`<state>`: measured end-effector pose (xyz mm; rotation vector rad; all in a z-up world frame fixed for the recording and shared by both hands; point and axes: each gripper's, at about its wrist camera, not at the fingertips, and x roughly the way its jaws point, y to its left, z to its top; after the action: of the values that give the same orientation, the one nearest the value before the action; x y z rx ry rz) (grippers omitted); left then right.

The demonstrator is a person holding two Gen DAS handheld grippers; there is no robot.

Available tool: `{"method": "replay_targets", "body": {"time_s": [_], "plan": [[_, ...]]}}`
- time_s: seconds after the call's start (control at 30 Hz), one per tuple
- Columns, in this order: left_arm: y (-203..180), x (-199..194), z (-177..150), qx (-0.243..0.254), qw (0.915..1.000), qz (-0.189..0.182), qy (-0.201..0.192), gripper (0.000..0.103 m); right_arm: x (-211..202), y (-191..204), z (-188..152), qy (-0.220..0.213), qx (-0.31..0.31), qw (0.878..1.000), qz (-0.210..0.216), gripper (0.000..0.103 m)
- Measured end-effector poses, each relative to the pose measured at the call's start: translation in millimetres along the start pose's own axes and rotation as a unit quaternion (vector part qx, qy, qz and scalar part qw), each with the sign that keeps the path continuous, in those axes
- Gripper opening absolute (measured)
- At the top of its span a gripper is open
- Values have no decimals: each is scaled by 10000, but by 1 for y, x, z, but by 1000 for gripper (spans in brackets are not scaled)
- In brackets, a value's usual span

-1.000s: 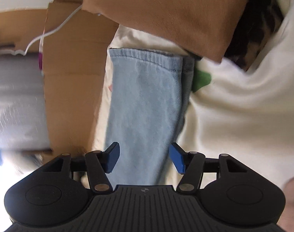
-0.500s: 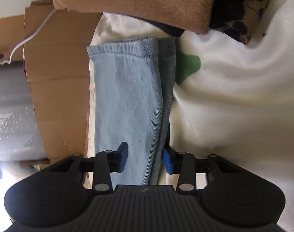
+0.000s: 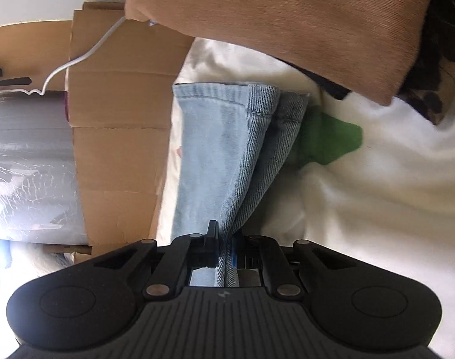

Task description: Fold clothes

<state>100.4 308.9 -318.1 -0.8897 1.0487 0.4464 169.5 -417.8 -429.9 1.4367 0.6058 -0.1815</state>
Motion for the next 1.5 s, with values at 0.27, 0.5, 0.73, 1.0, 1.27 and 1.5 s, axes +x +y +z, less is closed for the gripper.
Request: {"method": "replay_targets", "body": {"time_s": [0.27, 0.5, 0.73, 1.0, 1.27, 1.5], "plan": [[1, 23, 12, 186, 9998, -62, -58, 41, -2, 1, 6, 109, -145, 9998, -58, 6], [1, 45, 24, 349, 9989, -293, 133, 50, -3, -2, 3, 63, -61, 9999, -78, 6], [3, 47, 37, 207, 9973, -675, 206, 28, -3, 21, 5, 83, -163, 9998, 50, 6], [37, 39, 34, -488, 9860, -1565, 304, 28, -5, 16, 3, 52, -74, 10000, 23, 6], [35, 62, 23, -708, 9804, -1819, 285, 55, -7, -4, 3, 94, 5, 9999, -55, 6], [36, 69, 24, -1184, 9636, -2386, 254, 26, -8, -18, -1, 22, 313, 9994, 129, 6]]}}
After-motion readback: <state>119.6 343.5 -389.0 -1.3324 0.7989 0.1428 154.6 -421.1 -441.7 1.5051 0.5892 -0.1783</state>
